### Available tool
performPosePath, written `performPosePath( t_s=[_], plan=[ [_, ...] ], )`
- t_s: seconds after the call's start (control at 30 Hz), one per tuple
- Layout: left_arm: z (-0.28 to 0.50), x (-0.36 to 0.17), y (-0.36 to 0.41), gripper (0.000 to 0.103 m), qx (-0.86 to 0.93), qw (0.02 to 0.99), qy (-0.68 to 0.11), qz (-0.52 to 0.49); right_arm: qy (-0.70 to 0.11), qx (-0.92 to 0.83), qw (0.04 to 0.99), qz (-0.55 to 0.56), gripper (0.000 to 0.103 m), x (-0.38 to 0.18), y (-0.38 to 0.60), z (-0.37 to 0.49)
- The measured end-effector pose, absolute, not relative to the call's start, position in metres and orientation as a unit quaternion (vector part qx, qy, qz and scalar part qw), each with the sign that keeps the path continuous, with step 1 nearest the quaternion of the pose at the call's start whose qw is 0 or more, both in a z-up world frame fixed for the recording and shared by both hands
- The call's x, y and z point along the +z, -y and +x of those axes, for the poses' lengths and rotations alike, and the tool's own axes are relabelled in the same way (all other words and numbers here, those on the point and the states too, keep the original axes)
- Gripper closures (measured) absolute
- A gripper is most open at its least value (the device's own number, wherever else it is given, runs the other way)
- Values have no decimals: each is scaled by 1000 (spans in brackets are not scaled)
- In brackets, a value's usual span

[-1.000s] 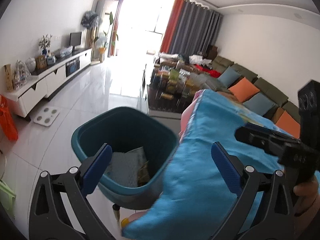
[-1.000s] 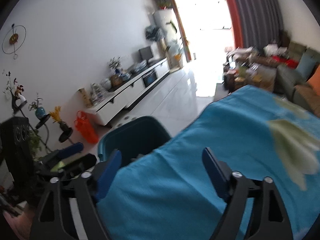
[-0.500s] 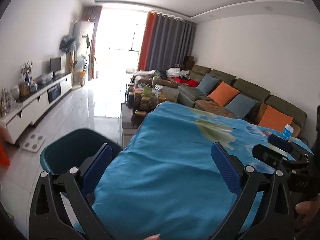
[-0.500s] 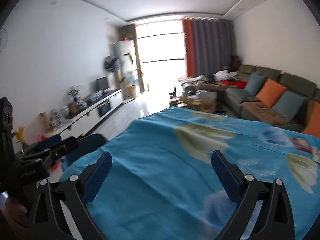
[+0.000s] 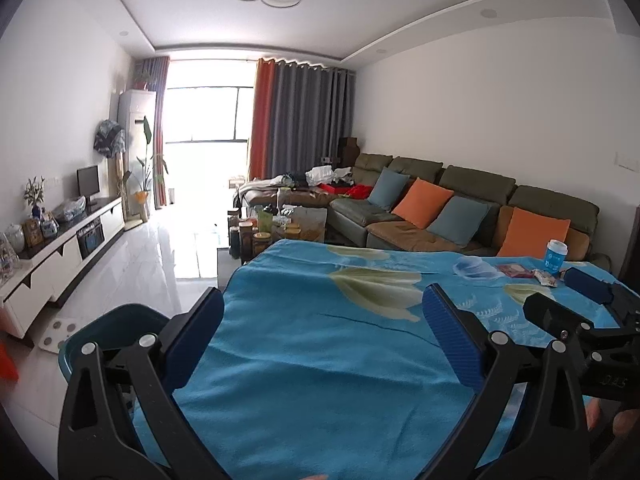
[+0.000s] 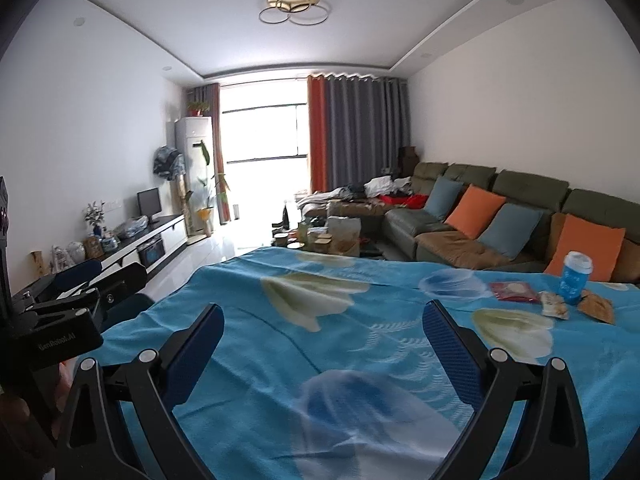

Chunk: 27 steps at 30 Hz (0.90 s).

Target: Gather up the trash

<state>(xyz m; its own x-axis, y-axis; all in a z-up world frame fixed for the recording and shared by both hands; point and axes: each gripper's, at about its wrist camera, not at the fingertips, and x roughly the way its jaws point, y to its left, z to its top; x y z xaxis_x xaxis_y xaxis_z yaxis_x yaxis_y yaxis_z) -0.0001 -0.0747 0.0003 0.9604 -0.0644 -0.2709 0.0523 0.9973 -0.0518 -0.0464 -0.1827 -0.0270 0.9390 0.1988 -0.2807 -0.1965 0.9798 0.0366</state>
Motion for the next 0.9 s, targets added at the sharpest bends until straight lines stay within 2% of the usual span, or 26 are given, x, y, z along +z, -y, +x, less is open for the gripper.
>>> performPosePath(
  t_s=[0.9],
  plan=[
    [-14,2,95,6,-32,994,-102,2,-115,61,991,33,7,-21,211,-65]
  ],
)
